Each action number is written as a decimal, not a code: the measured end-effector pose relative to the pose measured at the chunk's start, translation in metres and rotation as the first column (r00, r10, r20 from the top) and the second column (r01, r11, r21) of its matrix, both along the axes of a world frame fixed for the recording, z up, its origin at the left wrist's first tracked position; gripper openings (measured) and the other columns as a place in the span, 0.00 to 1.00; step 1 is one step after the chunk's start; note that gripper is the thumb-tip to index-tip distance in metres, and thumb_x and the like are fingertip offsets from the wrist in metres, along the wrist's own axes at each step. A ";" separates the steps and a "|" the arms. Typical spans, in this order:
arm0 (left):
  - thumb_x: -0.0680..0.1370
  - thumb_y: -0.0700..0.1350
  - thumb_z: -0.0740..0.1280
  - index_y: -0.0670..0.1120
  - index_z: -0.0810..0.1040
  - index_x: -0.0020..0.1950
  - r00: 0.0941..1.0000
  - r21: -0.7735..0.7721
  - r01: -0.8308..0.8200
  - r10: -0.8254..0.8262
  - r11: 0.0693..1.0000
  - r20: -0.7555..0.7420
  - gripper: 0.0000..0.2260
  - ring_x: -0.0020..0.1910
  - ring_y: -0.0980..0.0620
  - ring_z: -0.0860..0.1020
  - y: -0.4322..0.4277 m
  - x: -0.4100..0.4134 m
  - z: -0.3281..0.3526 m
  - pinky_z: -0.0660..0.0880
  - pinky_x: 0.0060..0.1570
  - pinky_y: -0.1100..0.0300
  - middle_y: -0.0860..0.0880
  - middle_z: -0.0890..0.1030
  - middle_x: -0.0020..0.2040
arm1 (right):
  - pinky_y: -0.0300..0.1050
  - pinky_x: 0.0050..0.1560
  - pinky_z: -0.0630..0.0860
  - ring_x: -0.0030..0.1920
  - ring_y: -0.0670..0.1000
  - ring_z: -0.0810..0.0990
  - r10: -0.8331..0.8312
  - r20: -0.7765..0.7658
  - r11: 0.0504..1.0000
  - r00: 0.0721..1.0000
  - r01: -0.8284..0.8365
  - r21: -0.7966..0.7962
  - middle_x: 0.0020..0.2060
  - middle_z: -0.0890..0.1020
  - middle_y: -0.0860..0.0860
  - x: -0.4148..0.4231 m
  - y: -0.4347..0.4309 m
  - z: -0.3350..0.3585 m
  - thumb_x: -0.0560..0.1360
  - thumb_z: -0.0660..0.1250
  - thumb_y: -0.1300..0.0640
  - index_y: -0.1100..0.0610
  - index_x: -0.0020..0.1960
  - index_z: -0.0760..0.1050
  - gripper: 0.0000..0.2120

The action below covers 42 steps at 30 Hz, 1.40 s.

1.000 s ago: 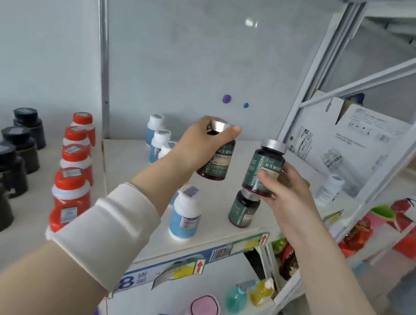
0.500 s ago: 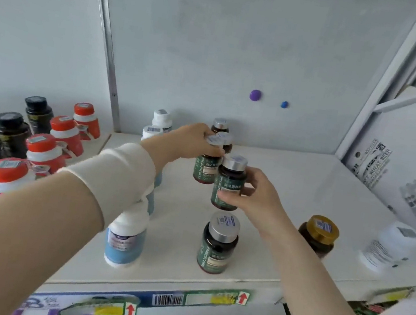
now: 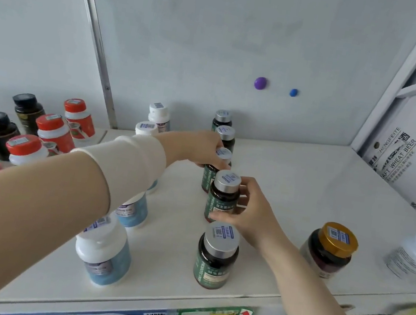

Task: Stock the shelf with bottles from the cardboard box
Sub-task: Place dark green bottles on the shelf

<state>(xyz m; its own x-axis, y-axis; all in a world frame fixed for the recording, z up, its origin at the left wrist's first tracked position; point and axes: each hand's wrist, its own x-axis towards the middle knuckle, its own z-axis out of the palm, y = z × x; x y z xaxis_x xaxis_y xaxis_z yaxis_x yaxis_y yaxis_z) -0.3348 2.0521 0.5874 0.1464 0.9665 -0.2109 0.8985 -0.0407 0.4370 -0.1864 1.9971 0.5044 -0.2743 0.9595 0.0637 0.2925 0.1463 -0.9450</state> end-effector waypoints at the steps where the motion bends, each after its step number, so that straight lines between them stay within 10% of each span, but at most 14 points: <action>1: 0.74 0.51 0.69 0.43 0.70 0.56 1.000 0.002 0.011 -0.011 1.000 0.006 0.17 0.43 0.48 0.74 0.001 0.001 0.000 0.75 0.47 0.59 0.42 0.77 0.53 | 0.34 0.44 0.77 0.45 0.46 0.79 -0.002 -0.006 1.000 1.000 0.002 -0.001 0.45 0.77 0.43 0.000 0.000 -0.003 0.61 0.78 0.64 0.50 0.55 0.67 0.30; 5: 0.74 0.50 0.70 0.42 0.71 0.58 0.999 0.033 0.050 -0.051 0.998 0.020 0.18 0.44 0.49 0.74 0.005 0.004 -0.002 0.74 0.43 0.62 0.46 0.75 0.51 | 0.46 0.53 0.79 0.49 0.50 0.80 0.000 0.015 1.000 1.000 0.000 0.000 0.46 0.78 0.44 -0.001 -0.001 -0.007 0.61 0.78 0.64 0.46 0.54 0.66 0.30; 20: 0.77 0.51 0.66 0.46 0.68 0.67 0.979 0.364 0.005 0.070 0.931 -0.192 0.21 0.62 0.47 0.73 -0.059 -0.034 0.070 0.70 0.56 0.58 0.48 0.74 0.64 | 0.37 0.45 0.69 0.53 0.46 0.75 -0.069 0.094 0.981 0.993 0.051 0.185 0.59 0.76 0.48 -0.007 -0.017 0.102 0.74 0.67 0.50 0.54 0.64 0.69 0.21; 28: 0.79 0.46 0.59 0.43 0.69 0.65 0.588 0.506 -0.049 0.434 0.861 -0.683 0.15 0.59 0.43 0.74 -0.201 -0.123 0.071 0.69 0.55 0.54 0.44 0.75 0.59 | 0.48 0.63 0.66 0.67 0.57 0.68 0.028 0.521 0.856 0.853 -0.290 0.428 0.66 0.69 0.56 -0.126 -0.078 0.116 0.77 0.61 0.50 0.57 0.70 0.64 0.23; 42: 0.79 0.45 0.60 0.43 0.67 0.69 0.210 0.382 -0.785 0.790 0.488 -0.577 0.18 0.64 0.41 0.73 -0.588 -0.361 -0.053 0.69 0.60 0.51 0.42 0.74 0.64 | 0.54 0.61 0.67 0.64 0.61 0.68 0.323 0.800 0.319 0.505 -0.854 0.410 0.65 0.69 0.60 -0.448 -0.385 0.009 0.78 0.57 0.55 0.62 0.67 0.65 0.20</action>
